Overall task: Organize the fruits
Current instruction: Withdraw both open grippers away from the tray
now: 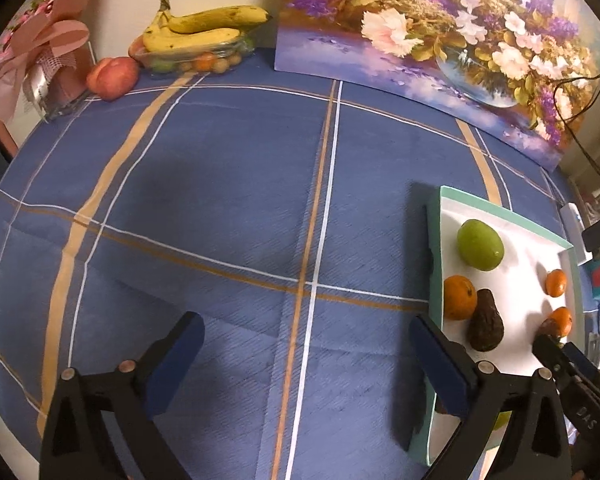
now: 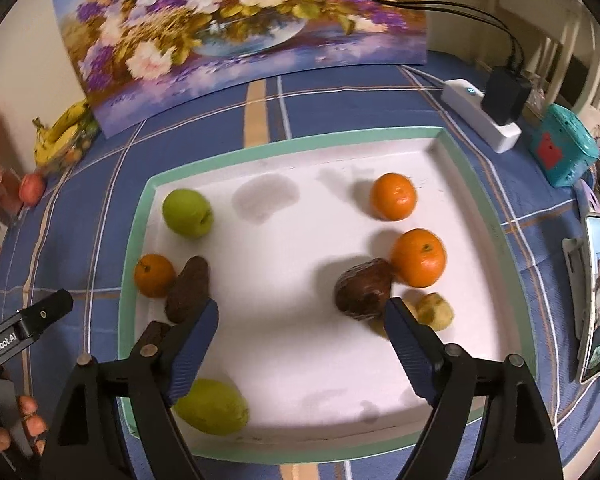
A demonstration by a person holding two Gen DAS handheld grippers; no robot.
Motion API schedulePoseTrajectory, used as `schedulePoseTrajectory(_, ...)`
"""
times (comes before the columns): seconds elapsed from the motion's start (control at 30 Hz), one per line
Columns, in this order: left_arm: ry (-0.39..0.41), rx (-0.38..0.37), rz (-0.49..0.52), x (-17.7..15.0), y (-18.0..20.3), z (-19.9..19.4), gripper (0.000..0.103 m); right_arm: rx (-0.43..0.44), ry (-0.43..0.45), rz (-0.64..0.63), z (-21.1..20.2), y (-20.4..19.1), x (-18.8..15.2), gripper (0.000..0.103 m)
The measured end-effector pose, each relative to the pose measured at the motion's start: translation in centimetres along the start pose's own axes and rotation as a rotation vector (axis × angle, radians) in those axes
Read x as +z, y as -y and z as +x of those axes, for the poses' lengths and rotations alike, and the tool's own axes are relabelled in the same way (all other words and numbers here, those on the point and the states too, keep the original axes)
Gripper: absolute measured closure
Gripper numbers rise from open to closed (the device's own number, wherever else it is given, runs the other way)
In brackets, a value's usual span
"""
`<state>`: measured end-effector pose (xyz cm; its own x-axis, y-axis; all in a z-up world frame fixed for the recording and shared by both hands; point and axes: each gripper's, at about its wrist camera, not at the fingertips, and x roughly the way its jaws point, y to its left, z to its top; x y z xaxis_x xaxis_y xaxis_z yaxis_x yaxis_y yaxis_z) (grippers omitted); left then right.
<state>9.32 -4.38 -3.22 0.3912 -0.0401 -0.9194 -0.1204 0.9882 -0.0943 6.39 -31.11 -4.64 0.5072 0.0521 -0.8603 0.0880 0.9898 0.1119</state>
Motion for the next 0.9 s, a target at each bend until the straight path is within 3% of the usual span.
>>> schedulePoseTrajectory(0.3, 0.069, 0.039, 0.016, -1.3, -0.8, -3.0, 0.0, -0.018, 0.029, -0.035, -1.0, -1.6, -0.5, 0.018)
schedulePoseTrajectory(0.4, 0.089, 0.104, 0.028, -1.7, -0.9, -4.2, 0.0, -0.023, 0.019, -0.048, -1.3, -2.2, -0.8, 0.018)
schedulePoseTrajectory(0.63, 0.128, 0.132, 0.035, -2.7, -2.0, -7.6, 0.0, 0.039, 0.014, -0.061, -3.4, -3.7, -2.4, 0.018)
schedulePoseTrajectory(0.9, 0.098, 0.144, 0.044, -4.9, -3.5, -9.0, 0.0, 0.069, 0.045, -0.07, -6.2, -5.0, -4.4, 0.018)
